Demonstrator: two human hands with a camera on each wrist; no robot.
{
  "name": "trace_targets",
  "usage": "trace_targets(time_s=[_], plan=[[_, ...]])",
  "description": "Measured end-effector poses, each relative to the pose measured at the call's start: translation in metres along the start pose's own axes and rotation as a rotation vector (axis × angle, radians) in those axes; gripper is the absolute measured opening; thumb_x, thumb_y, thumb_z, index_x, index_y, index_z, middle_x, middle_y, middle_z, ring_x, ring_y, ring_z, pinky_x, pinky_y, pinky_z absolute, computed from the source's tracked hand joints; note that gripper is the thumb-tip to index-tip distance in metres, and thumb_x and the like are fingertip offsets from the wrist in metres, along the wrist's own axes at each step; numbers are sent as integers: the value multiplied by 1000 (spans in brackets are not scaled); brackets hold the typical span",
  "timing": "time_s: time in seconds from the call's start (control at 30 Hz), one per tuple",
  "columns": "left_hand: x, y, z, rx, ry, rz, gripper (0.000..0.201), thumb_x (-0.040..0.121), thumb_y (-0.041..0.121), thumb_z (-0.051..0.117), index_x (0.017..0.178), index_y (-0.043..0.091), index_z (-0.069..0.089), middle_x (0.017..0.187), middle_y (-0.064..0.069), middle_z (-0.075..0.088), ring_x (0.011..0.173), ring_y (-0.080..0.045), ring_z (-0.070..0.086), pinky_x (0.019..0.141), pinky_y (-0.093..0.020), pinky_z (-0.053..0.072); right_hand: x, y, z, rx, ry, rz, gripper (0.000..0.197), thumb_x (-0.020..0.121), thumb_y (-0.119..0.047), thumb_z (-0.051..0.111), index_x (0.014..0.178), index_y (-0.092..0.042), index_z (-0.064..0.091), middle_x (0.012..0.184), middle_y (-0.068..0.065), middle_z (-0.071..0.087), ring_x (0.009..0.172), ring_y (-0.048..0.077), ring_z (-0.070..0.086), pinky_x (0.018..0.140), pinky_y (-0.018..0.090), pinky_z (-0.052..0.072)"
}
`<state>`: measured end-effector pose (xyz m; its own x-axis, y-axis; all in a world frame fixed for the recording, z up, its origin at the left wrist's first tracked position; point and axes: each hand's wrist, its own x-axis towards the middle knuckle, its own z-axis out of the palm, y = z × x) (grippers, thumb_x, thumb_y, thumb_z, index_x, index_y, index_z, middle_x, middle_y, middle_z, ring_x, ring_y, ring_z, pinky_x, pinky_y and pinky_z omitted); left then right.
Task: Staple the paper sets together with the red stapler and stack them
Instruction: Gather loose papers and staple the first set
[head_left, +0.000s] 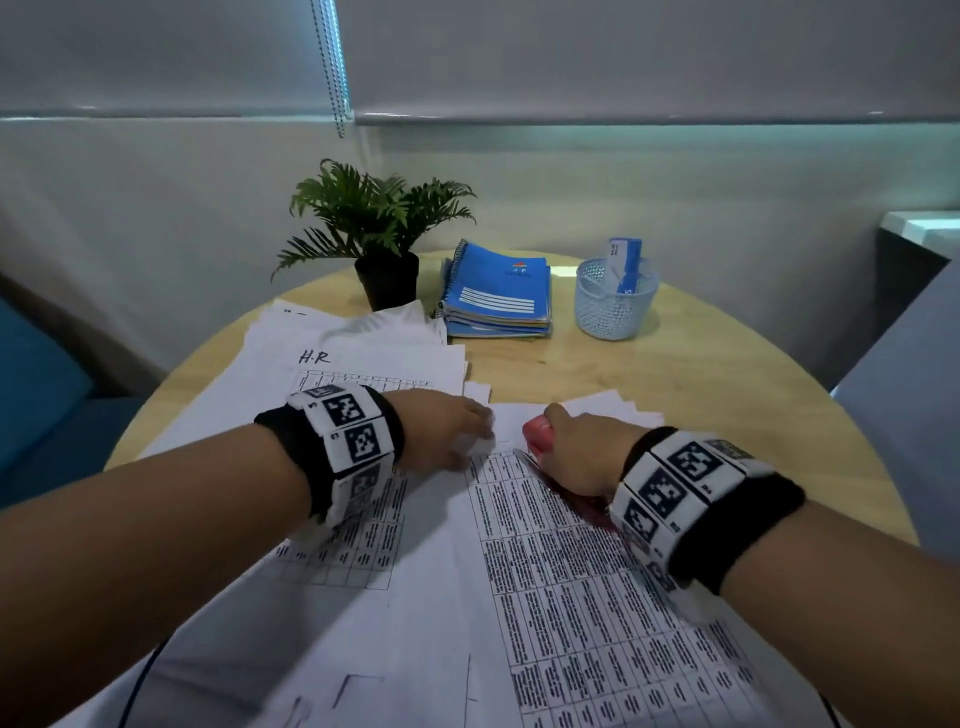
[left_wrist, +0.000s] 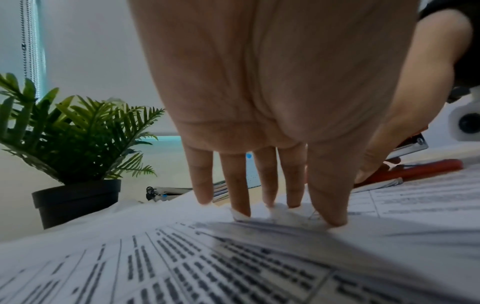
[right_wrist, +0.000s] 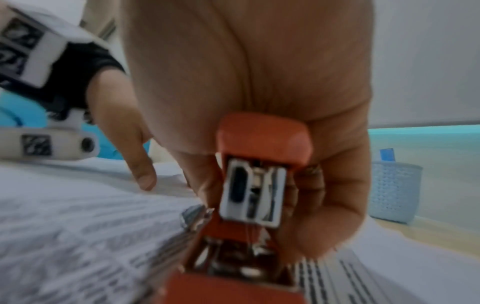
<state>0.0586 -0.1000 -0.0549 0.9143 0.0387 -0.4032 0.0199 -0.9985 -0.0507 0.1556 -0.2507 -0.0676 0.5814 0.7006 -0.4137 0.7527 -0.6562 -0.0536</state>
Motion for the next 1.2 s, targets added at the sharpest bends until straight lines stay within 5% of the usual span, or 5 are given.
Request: trace_targets(time_s=[0.27, 0.67, 1.2], plan=[[-3, -6, 5, 14, -43, 103, 54, 96, 30, 46, 146, 33, 27, 156, 14, 15, 137, -14, 34, 110, -37, 33, 4, -9, 3, 122, 19, 47, 47, 99, -27, 39, 140, -9, 23, 126, 16, 55, 111, 30, 54, 77, 31, 38], [-4, -5, 6, 0, -25, 93, 55, 96, 30, 47, 146, 38, 25, 154, 18, 17, 138, -12, 31, 110, -30, 29, 7, -19, 3, 136, -11, 104, 55, 99, -24, 39, 145, -6, 14, 127, 18, 52, 113, 31, 53, 78, 32, 39], [-6, -1, 4, -3, -52, 53, 53, 97, 30, 46, 145, 42, 25, 154, 20, 17, 137, -13, 32, 109, -31, 29, 11, -22, -2, 146, -11, 127, 47, 100, -29, 39, 138, -5, 24, 127, 18, 51, 113, 32, 53, 77, 32, 39]])
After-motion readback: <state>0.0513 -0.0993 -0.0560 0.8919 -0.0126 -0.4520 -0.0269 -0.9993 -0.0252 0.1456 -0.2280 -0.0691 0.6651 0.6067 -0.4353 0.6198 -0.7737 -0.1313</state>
